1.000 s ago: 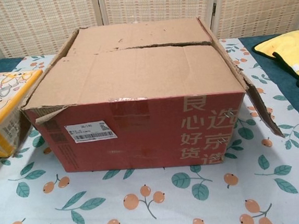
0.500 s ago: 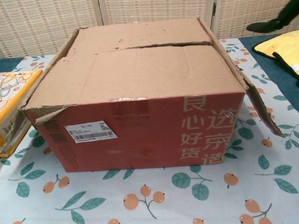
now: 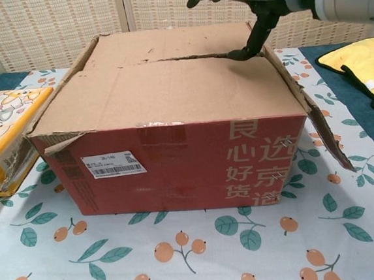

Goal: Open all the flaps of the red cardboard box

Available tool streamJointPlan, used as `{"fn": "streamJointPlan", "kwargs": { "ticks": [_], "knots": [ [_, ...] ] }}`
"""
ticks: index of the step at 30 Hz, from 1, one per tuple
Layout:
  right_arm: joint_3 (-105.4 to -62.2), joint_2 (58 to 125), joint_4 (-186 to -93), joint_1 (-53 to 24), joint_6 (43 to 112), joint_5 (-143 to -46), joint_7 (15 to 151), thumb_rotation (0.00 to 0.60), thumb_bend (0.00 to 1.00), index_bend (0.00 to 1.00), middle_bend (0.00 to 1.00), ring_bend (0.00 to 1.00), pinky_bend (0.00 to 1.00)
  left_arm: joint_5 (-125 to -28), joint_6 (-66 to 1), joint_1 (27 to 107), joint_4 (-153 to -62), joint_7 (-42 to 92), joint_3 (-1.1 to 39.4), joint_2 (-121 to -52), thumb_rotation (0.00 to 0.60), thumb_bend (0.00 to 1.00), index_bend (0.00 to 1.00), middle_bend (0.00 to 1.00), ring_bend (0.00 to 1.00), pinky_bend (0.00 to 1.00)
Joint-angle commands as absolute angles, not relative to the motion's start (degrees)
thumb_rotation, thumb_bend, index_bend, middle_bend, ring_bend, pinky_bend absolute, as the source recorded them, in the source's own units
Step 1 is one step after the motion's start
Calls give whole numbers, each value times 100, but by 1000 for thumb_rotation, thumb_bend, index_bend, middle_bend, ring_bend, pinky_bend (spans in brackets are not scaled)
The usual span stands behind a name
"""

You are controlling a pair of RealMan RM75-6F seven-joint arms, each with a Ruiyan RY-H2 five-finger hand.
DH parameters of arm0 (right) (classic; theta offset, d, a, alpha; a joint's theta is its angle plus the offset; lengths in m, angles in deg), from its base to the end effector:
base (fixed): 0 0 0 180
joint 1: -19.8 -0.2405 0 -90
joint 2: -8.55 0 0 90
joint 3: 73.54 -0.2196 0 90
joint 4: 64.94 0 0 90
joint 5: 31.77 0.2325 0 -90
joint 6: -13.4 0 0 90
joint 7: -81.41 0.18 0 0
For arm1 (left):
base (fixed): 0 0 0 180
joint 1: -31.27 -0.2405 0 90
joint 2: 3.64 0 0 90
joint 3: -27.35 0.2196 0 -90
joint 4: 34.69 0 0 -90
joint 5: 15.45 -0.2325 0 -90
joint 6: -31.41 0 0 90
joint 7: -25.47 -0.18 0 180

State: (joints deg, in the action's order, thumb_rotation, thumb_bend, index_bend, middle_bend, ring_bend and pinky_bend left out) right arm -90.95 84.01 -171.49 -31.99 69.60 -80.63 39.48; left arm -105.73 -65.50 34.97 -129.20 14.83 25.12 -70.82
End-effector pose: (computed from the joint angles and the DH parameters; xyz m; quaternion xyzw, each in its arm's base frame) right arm -0.0114 -0.3560 0.0078 0.7769 -0.2795 0.3712 0.4249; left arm -0.2525 0.2034 0.1318 -0.5820 -0.2953 -0.4229 0.6287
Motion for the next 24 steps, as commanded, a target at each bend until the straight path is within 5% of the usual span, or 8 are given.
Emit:
{"fn": "streamJointPlan", "kwargs": {
  "ticks": [1, 24],
  "knots": [
    [-9015, 8549, -16953, -3343, 6989, -7891, 3853, 600, 408, 0, 0, 0, 0, -10557, -6560, 3460, -12857, 1563, 2496, -7071, 600, 343, 0, 0, 0, 0],
    [-8947, 8974, -15725, -3993, 6788, -7418, 4137, 600, 409, 0, 0, 0, 0, -10485, -6423, 3384, -12777, 1954, 2408, -7001, 600, 341, 0, 0, 0, 0]
  ]
}}
